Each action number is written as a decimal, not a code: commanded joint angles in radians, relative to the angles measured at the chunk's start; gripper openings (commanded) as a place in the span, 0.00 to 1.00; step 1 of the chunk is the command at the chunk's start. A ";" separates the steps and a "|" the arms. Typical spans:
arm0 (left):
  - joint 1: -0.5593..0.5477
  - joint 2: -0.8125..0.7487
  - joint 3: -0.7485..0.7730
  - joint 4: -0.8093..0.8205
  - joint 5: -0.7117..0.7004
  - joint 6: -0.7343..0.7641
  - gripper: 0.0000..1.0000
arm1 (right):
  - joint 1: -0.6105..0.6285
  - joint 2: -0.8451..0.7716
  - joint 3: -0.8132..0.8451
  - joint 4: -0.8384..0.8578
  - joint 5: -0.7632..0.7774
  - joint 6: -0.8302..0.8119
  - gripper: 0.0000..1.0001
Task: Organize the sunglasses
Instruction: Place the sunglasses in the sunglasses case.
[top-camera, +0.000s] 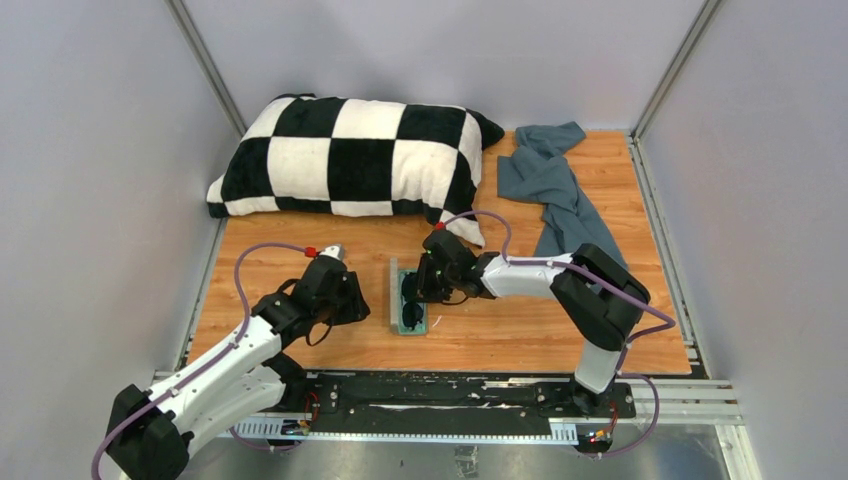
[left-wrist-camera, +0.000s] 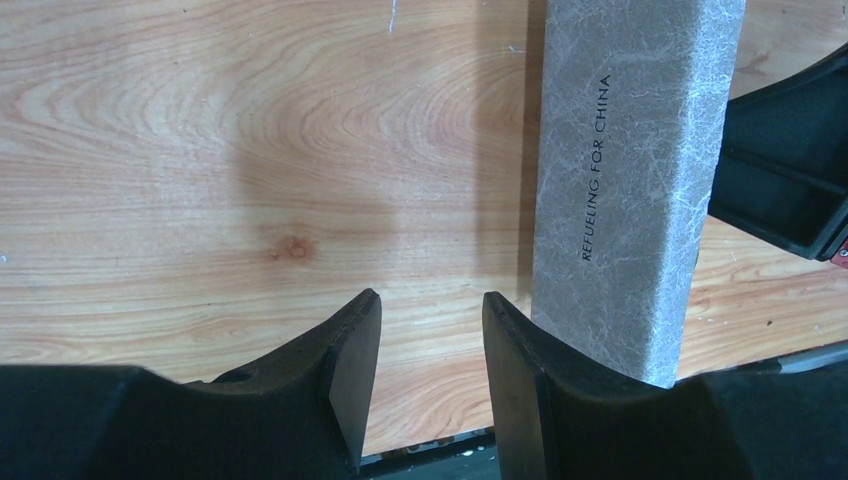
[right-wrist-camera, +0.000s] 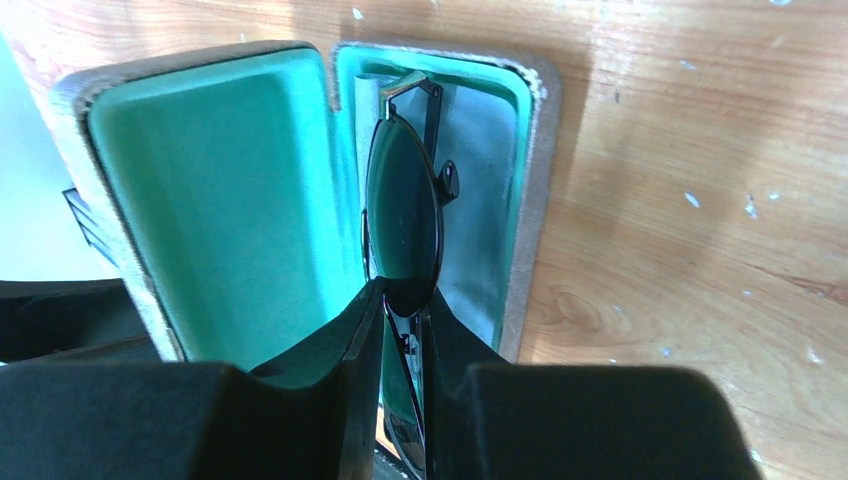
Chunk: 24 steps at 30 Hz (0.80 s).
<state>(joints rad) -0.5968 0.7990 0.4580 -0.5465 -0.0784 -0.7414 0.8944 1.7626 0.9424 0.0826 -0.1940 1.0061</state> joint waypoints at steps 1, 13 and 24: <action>0.005 0.005 -0.016 0.022 0.004 -0.007 0.48 | 0.014 -0.020 -0.030 -0.028 0.030 -0.014 0.19; 0.005 0.035 -0.015 0.053 0.027 -0.007 0.48 | 0.015 -0.009 -0.027 -0.028 0.019 -0.027 0.35; 0.006 0.039 -0.011 0.061 0.039 -0.009 0.48 | 0.015 -0.086 -0.035 -0.074 0.037 -0.047 0.48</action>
<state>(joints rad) -0.5968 0.8379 0.4580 -0.4961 -0.0475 -0.7444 0.8967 1.7245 0.9298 0.0544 -0.1833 0.9791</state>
